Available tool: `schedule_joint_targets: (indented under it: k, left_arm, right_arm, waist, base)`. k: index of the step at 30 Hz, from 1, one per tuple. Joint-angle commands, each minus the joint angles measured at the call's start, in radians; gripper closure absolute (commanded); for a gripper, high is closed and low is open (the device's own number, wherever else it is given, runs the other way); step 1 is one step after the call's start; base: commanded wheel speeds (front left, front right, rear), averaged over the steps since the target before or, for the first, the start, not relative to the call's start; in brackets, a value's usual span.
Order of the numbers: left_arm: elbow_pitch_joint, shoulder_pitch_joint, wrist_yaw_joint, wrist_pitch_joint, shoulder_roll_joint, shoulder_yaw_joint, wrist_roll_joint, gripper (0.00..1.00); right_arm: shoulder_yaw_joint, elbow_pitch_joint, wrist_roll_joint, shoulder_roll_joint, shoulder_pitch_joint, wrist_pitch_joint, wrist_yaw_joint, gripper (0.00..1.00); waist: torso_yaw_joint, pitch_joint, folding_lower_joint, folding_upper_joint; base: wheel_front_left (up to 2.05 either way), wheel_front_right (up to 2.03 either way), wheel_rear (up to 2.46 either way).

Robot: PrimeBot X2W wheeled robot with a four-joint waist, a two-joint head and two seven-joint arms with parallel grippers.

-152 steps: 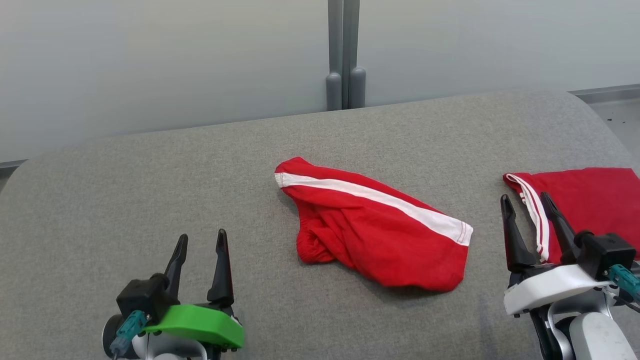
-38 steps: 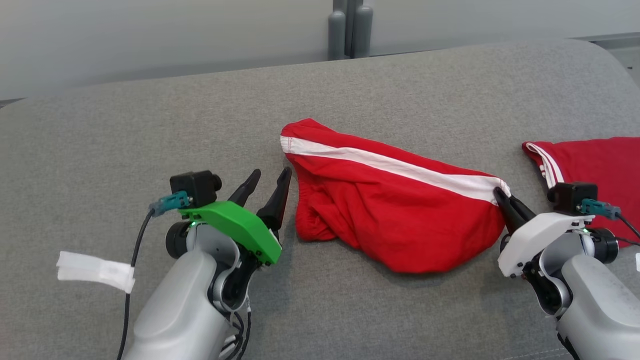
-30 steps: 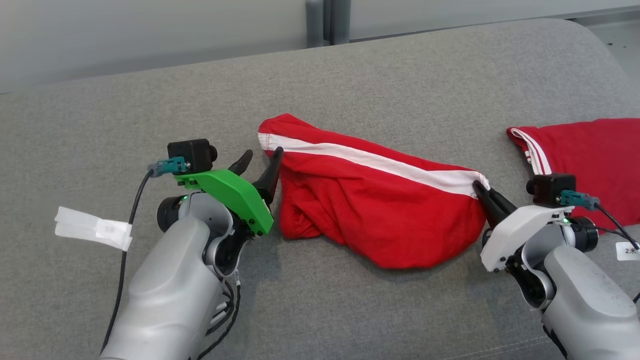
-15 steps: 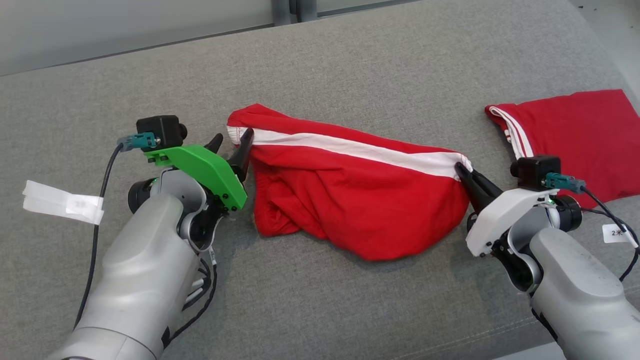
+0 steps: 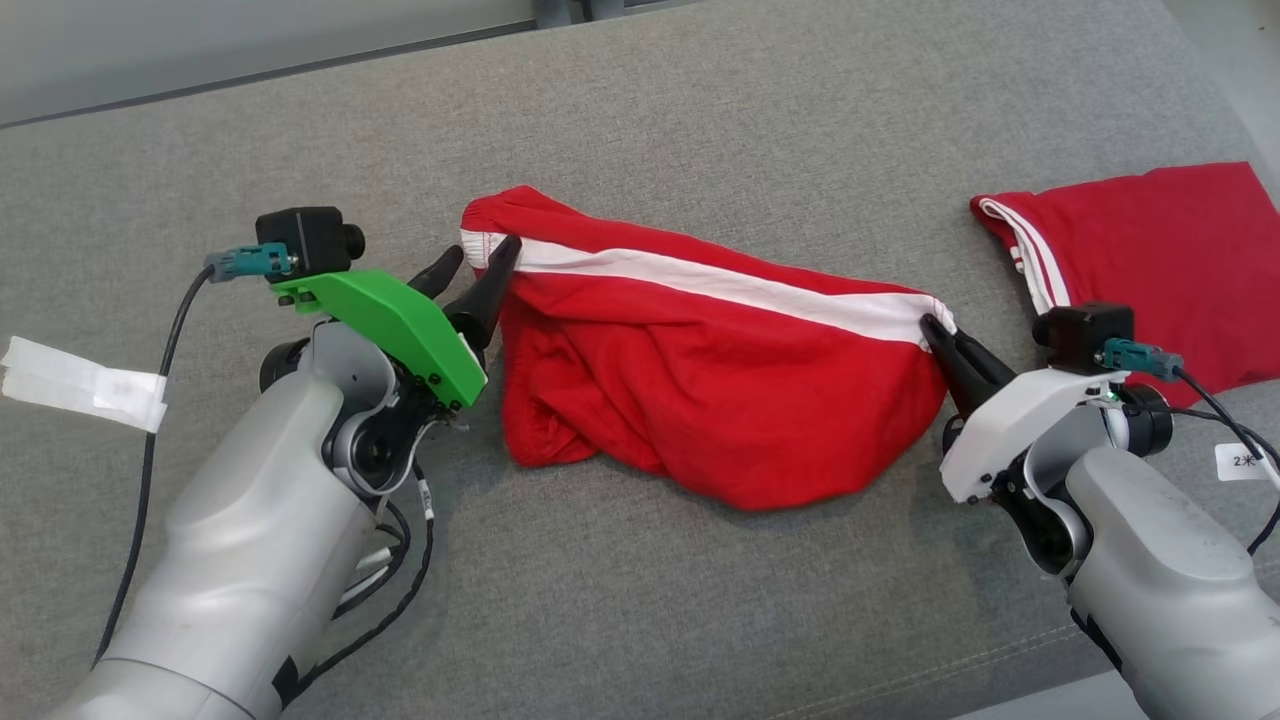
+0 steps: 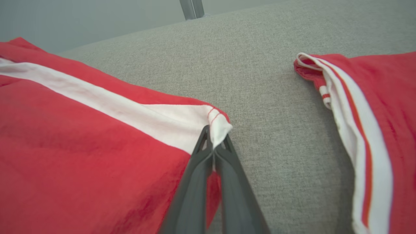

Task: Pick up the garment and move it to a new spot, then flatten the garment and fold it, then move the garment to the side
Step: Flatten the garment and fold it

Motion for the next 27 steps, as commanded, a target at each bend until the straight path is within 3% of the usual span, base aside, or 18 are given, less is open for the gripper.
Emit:
schedule_joint_targets:
  k: [1,9,12,18,27]
  left_arm:
    - [-0.004,0.009,-0.003,-0.002,0.012,-0.004,-0.005,0.00]
    - [-0.080,0.015,-0.003,-0.013,0.056,-0.083,-0.080,0.00]
    - [-0.034,-0.018,-0.003,-0.062,0.078,-0.111,-0.045,0.00]
    - [0.047,-0.049,-0.003,-0.104,0.062,-0.142,-0.053,0.00]
    - [0.020,-0.069,-0.003,-0.127,0.053,-0.191,-0.115,0.00]
  right_arm:
    - [0.001,0.004,0.004,-0.004,-0.012,-0.008,0.000,1.00]
    - [0.011,0.028,0.020,-0.010,-0.016,-0.023,0.000,1.00]
    - [0.020,0.032,0.025,-0.004,-0.023,-0.024,0.000,1.00]
    - [0.042,0.036,0.031,0.004,-0.038,-0.026,0.000,1.00]
    - [0.058,0.051,0.047,0.001,-0.047,-0.037,0.000,1.00]
  waist:
    - [0.002,0.000,-0.0001,0.0000]
    - [0.012,0.001,-0.0001,0.0000]
    - [0.008,0.004,-0.0001,0.0000]
    - [-0.013,0.012,-0.0001,0.0000]
    - [-0.018,0.011,-0.0001,0.0000]
  base:
    - [0.00,0.00,0.00]
    - [0.00,0.00,0.00]
    - [0.00,0.00,0.00]
    - [0.00,0.00,0.00]
    - [0.00,0.00,0.00]
